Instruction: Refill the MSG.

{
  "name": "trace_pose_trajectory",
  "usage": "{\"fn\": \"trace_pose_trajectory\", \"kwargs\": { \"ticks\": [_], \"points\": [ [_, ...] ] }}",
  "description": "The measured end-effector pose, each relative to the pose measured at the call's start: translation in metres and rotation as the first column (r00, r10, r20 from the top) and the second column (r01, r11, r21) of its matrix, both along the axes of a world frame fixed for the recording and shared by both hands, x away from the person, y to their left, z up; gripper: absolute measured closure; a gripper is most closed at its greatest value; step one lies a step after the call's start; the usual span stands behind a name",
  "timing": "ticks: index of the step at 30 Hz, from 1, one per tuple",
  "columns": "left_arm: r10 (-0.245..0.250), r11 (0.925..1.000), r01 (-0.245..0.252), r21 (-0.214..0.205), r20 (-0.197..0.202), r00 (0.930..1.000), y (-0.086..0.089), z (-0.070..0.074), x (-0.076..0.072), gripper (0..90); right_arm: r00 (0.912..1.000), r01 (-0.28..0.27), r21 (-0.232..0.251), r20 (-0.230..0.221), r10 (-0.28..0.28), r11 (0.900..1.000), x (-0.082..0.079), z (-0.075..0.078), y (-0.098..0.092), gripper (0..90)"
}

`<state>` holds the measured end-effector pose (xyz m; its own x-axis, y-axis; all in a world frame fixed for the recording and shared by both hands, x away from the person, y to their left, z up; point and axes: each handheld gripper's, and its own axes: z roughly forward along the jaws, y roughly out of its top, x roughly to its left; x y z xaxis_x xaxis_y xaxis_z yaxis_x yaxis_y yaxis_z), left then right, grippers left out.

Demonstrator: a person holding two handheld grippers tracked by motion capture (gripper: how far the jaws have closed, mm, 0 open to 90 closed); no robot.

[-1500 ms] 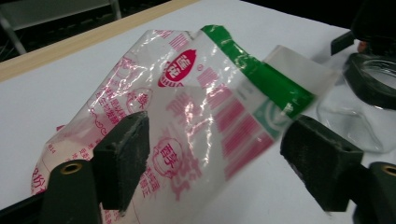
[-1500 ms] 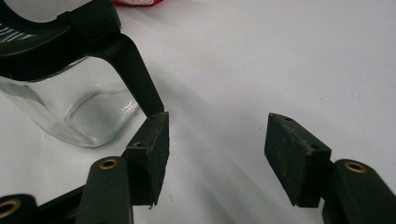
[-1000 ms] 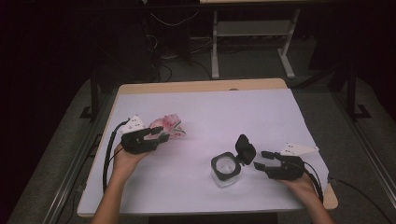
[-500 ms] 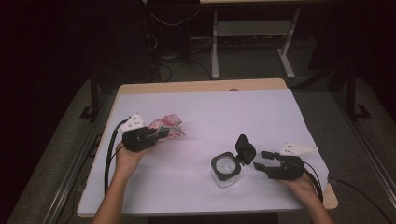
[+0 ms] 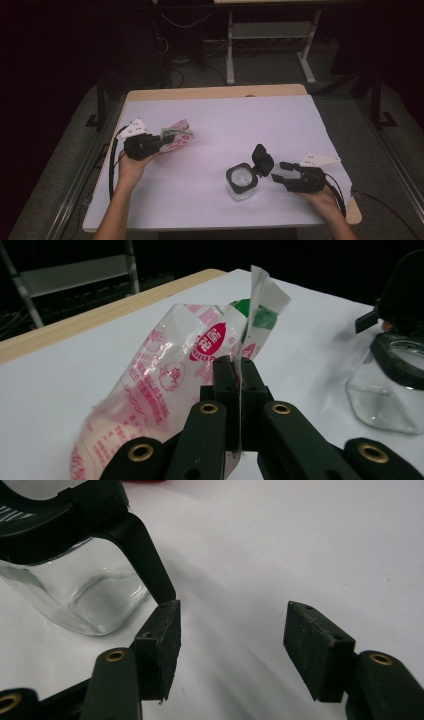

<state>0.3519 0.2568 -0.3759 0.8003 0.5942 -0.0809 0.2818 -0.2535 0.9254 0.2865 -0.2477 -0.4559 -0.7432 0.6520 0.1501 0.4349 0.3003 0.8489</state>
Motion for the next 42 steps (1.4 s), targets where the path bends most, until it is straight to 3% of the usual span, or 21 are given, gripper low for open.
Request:
{"fn": "trace_pose_trajectory", "kwargs": {
  "ticks": [6, 15, 18, 22, 29, 35, 38, 42],
  "points": [
    [-0.014, 0.9998, 0.014, -0.011, 0.020, 0.9997, 0.006, 0.025, 0.003, 90.0, 1.0000, 0.003, 0.000, -0.001, -0.003, 1.0000, 0.000, 0.000, 0.000, 39.6],
    [-0.037, 0.9986, 0.036, -0.038, -0.020, 0.9991, -0.001, 0.054, 0.002, 90.0, 0.9999, 0.009, -0.002, 0.005, -0.009, 1.0000, -0.001, 0.000, 0.000, 39.1],
    [-0.062, 0.9936, 0.060, -0.096, -0.017, 0.9980, -0.001, 0.059, -0.001, 90.0, 0.9997, 0.010, -0.001, 0.024, -0.010, 0.9999, -0.002, 0.001, 0.000, 39.0],
    [-0.091, 0.9862, 0.089, -0.139, -0.009, 0.9958, -0.001, 0.063, -0.007, 90.0, 0.9996, 0.006, 0.017, 0.027, -0.006, 0.9998, -0.006, 0.003, 0.000, 38.7],
    [-0.098, 0.9869, 0.096, -0.130, -0.014, 0.9951, -0.005, 0.072, -0.016, 90.0, 0.9992, 0.010, 0.004, 0.038, -0.011, 0.9999, -0.027, 0.020, 0.005, 37.9],
    [-0.116, 0.9828, 0.112, -0.147, -0.020, 0.9930, -0.007, 0.076, -0.019, 90.0, 0.9987, -0.047, -0.016, 0.017, 0.048, 0.9988, -0.055, 0.023, 0.016, 38.1],
    [-0.133, 0.9788, 0.128, -0.160, -0.021, 0.9909, -0.009, 0.078, -0.021, 90.0, 0.9970, -0.078, -0.003, 0.004, 0.078, 0.9970, -0.061, 0.026, 0.021, 38.4],
    [-0.140, 0.9789, 0.135, -0.154, -0.020, 0.9900, -0.010, 0.082, -0.024, 90.0, 0.9952, -0.098, 0.014, 0.000, 0.098, 0.9951, -0.069, 0.033, 0.025, 39.4]
  ]
}}
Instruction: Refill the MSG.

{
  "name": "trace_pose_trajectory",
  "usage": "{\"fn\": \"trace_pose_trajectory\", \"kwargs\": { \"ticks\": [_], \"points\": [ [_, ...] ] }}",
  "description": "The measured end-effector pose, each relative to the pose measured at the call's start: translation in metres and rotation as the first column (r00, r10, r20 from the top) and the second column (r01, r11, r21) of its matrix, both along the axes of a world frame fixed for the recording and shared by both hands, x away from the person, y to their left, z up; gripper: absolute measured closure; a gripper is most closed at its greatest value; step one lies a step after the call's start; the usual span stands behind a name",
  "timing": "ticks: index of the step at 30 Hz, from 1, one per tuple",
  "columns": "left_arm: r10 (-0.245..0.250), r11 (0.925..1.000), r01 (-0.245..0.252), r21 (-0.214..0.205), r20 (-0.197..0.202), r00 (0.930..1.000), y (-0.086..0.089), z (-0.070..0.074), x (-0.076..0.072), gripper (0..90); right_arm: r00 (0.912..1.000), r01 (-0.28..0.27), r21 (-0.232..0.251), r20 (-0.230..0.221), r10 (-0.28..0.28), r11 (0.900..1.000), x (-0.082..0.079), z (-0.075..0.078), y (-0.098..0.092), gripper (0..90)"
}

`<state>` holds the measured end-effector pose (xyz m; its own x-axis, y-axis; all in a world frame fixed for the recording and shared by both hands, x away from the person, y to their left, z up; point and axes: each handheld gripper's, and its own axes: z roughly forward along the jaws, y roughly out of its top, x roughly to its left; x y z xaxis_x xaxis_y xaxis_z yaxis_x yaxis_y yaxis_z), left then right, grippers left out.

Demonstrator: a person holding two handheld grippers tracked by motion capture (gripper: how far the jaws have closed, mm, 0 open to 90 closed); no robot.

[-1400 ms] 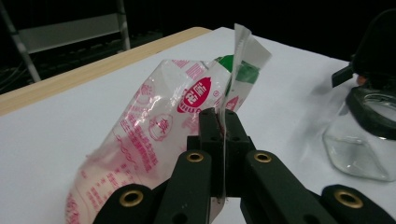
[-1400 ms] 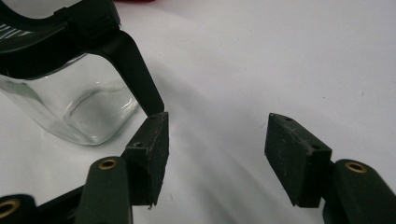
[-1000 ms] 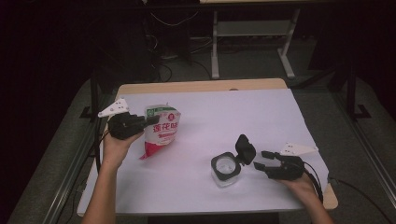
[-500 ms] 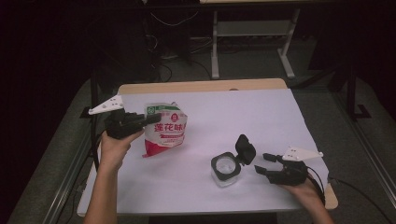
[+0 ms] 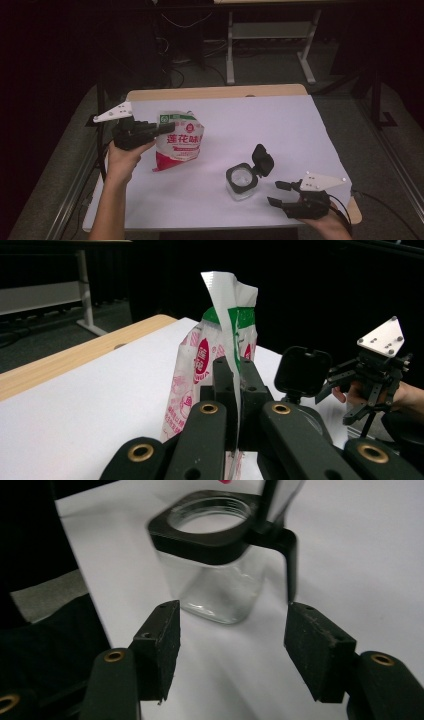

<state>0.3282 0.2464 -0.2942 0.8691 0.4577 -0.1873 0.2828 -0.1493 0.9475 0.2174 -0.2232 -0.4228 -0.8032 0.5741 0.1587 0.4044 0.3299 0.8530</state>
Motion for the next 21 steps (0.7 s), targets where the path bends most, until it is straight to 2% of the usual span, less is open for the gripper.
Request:
{"fn": "trace_pose_trajectory", "kwargs": {
  "ticks": [4, 6, 9, 13, 16, 21],
  "points": [
    [-0.001, 1.0000, 0.001, -0.006, 0.003, 1.0000, 0.000, 0.003, -0.003, 90.0, 0.9989, -0.046, -0.005, 0.011, 0.046, 0.9989, -0.010, 0.008, 0.007, 45.6],
    [-0.005, 1.0000, 0.005, -0.007, 0.003, 1.0000, -0.001, 0.004, -0.004, 90.0, 0.9977, -0.064, -0.010, 0.023, 0.064, 0.9979, -0.013, 0.011, 0.011, 58.6],
    [-0.007, 0.9999, 0.007, -0.011, 0.002, 1.0000, -0.001, 0.004, -0.004, 90.0, 0.9967, -0.078, 0.002, 0.021, 0.078, 0.9969, -0.016, 0.015, 0.017, 72.8],
    [-0.011, 0.9999, 0.011, -0.006, -0.003, 0.9999, -0.001, 0.005, -0.004, 90.0, 0.9941, -0.098, -0.002, 0.048, 0.098, 0.9952, -0.018, 0.021, 0.028, 89.1],
    [-0.015, 0.9998, 0.015, -0.013, -0.008, 0.9999, -0.001, 0.005, -0.004, 90.0, 0.9938, -0.102, 0.000, 0.044, 0.102, 0.9948, -0.016, 0.023, 0.035, 89.9],
    [-0.025, 0.9996, 0.024, -0.017, -0.015, 0.9996, -0.002, 0.005, -0.004, 90.0, 0.9917, -0.107, 0.000, 0.072, 0.107, 0.9943, -0.011, 0.033, 0.053, 89.9]
  ]
}}
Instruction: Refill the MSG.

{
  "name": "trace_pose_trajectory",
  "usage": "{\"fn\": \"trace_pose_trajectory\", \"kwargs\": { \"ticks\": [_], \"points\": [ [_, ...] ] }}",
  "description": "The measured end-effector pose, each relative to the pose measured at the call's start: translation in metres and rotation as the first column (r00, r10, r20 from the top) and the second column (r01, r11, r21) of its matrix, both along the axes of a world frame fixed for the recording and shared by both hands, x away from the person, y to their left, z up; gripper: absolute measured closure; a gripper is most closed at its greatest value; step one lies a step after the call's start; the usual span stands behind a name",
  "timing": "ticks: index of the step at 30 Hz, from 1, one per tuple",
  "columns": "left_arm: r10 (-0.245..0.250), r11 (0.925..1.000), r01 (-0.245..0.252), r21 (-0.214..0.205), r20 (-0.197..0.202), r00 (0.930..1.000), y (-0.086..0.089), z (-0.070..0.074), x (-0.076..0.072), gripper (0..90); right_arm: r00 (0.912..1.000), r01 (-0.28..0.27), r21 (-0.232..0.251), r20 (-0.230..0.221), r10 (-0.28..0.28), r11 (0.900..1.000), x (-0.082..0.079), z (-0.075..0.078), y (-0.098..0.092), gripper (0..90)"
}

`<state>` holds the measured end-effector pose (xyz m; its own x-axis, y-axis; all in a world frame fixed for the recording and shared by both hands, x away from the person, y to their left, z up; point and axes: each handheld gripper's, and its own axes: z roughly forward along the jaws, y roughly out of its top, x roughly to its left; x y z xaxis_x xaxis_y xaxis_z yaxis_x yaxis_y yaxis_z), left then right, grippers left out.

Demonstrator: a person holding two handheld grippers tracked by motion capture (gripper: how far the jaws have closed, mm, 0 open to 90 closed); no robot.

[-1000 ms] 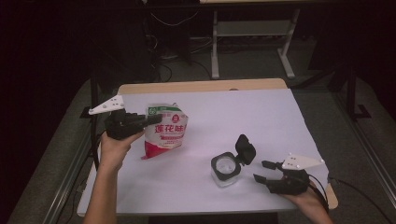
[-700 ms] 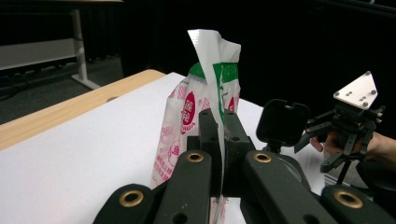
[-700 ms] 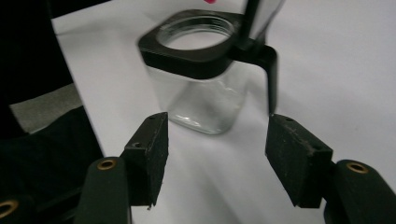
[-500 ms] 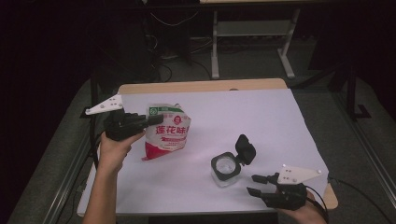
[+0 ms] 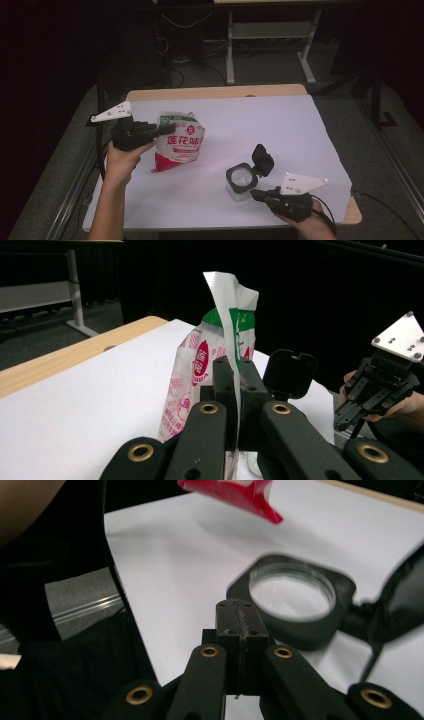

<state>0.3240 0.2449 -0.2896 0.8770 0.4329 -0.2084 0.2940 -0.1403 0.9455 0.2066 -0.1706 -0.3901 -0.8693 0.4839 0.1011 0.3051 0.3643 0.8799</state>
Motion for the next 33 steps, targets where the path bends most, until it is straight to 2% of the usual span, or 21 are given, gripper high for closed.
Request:
{"fn": "trace_pose_trajectory", "kwargs": {
  "ticks": [5, 10, 19, 33],
  "points": [
    [-0.015, 0.9999, 0.015, 0.007, -0.011, 0.9998, -0.001, 0.000, -0.001, 90.0, 0.9999, 0.003, -0.002, 0.012, -0.003, 1.0000, 0.006, 0.007, 0.019, 90.0],
    [-0.032, 0.9995, 0.032, -0.007, -0.018, 0.9993, -0.001, -0.001, -0.002, 90.0, 0.9991, 0.032, 0.002, 0.027, -0.032, 0.9995, 0.015, 0.013, 0.036, 90.0],
    [-0.067, 0.9975, 0.066, -0.025, -0.016, 0.9977, -0.002, 0.004, -0.007, 90.0, 0.9944, 0.085, -0.020, 0.065, -0.084, 0.9962, 0.037, 0.018, 0.071, 90.0],
    [-0.138, 0.9882, 0.137, -0.068, -0.004, 0.9904, -0.006, 0.016, -0.018, 90.0, 0.9822, 0.162, -0.051, 0.104, -0.157, 0.9854, 0.074, 0.024, 0.112, 90.0]
  ]
}}
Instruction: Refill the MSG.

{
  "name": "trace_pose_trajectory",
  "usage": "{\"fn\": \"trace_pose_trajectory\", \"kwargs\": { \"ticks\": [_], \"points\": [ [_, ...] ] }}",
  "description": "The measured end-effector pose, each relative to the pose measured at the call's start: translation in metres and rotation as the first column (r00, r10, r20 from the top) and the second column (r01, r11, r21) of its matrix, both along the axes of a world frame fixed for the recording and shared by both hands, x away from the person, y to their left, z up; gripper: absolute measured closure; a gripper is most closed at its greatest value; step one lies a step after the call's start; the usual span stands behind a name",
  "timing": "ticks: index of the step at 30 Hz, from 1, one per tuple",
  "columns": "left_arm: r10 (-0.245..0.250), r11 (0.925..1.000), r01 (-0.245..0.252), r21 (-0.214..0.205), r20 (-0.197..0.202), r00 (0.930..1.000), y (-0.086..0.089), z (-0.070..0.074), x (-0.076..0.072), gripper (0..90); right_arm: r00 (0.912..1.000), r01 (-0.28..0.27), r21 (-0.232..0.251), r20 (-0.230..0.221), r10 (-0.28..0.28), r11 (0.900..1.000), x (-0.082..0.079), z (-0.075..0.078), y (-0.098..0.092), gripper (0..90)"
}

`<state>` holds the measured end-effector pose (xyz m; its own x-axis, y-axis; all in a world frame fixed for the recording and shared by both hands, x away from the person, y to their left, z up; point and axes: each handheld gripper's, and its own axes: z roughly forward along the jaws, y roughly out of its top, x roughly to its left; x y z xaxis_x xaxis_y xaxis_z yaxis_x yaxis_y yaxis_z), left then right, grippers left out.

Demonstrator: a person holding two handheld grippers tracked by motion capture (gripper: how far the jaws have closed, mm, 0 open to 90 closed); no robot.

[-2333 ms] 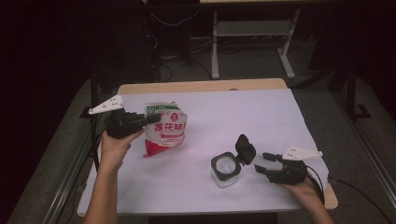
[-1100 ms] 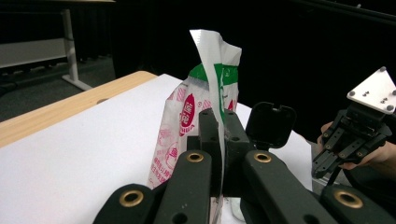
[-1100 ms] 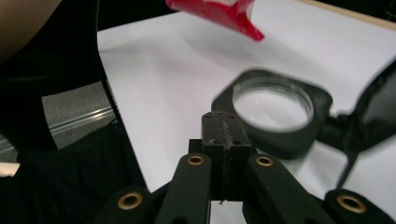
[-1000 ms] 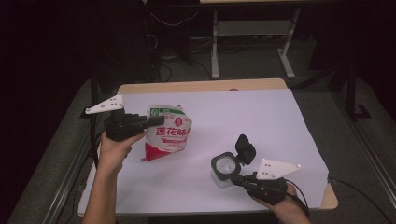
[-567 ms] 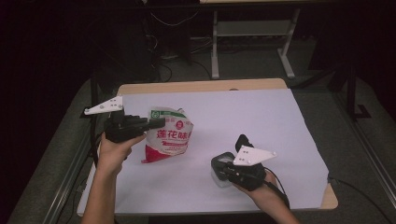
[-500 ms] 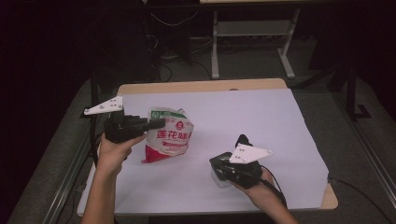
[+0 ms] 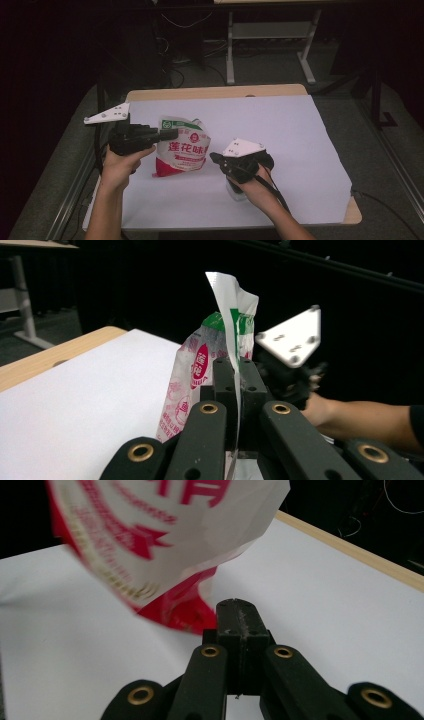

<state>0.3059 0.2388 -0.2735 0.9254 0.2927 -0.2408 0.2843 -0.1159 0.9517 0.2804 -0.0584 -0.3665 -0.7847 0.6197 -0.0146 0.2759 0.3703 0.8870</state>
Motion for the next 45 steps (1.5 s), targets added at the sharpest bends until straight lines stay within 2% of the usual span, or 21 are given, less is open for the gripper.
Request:
{"fn": "trace_pose_trajectory", "kwargs": {
  "ticks": [4, 11, 17, 22, 29, 32, 36, 42, 45],
  "points": [
    [-0.014, 0.9997, 0.014, -0.021, 0.004, 0.9999, -0.001, 0.005, -0.004, 90.0, 0.9999, -0.002, 0.012, -0.012, 0.002, 0.9999, 0.007, 0.000, 0.008, 90.0],
    [-0.044, 0.9983, 0.044, -0.037, 0.011, 0.9990, -0.005, 0.011, -0.009, 90.0, 0.9999, -0.010, 0.024, 0.005, 0.010, 0.9996, 0.014, -0.004, 0.015, 90.0],
    [-0.053, 0.9969, 0.053, -0.058, 0.009, 0.9986, -0.009, 0.016, -0.011, 90.0, 0.9977, -0.046, 0.010, 0.050, 0.046, 0.9989, 0.009, -0.004, 0.022, 90.0],
    [-0.057, 0.9980, 0.057, -0.029, 0.014, 0.9983, -0.015, 0.029, -0.013, 90.0, 0.9918, -0.065, -0.014, 0.110, 0.066, 0.9978, -0.001, -0.004, 0.026, 90.0],
    [-0.074, 0.9966, 0.073, 0.037, 0.021, 0.9971, -0.028, 0.045, -0.013, 90.0, 0.9752, -0.104, -0.036, 0.193, 0.109, 0.9939, -0.018, -0.005, 0.038, 90.0],
    [-0.083, 0.9944, 0.082, 0.068, 0.021, 0.9963, -0.035, 0.049, -0.012, 90.0, 0.9721, -0.125, -0.041, 0.195, 0.131, 0.9913, -0.023, -0.006, 0.042, 90.0],
    [-0.098, 0.9920, 0.097, 0.080, 0.010, 0.9951, -0.042, 0.050, -0.009, 90.0, 0.9708, -0.147, -0.039, 0.186, 0.151, 0.9884, -0.029, -0.008, 0.044, 90.0],
    [-0.112, 0.9876, 0.113, 0.108, -0.018, 0.9935, -0.056, 0.046, -0.004, 90.0, 0.9666, -0.176, -0.039, 0.182, 0.181, 0.9835, -0.034, -0.014, 0.045, 90.0],
    [-0.125, 0.9824, 0.129, 0.135, -0.037, 0.9915, -0.065, 0.042, 0.002, 90.0, 0.9637, -0.194, -0.040, 0.179, 0.198, 0.9802, -0.040, -0.019, 0.047, 90.0]
  ]
}}
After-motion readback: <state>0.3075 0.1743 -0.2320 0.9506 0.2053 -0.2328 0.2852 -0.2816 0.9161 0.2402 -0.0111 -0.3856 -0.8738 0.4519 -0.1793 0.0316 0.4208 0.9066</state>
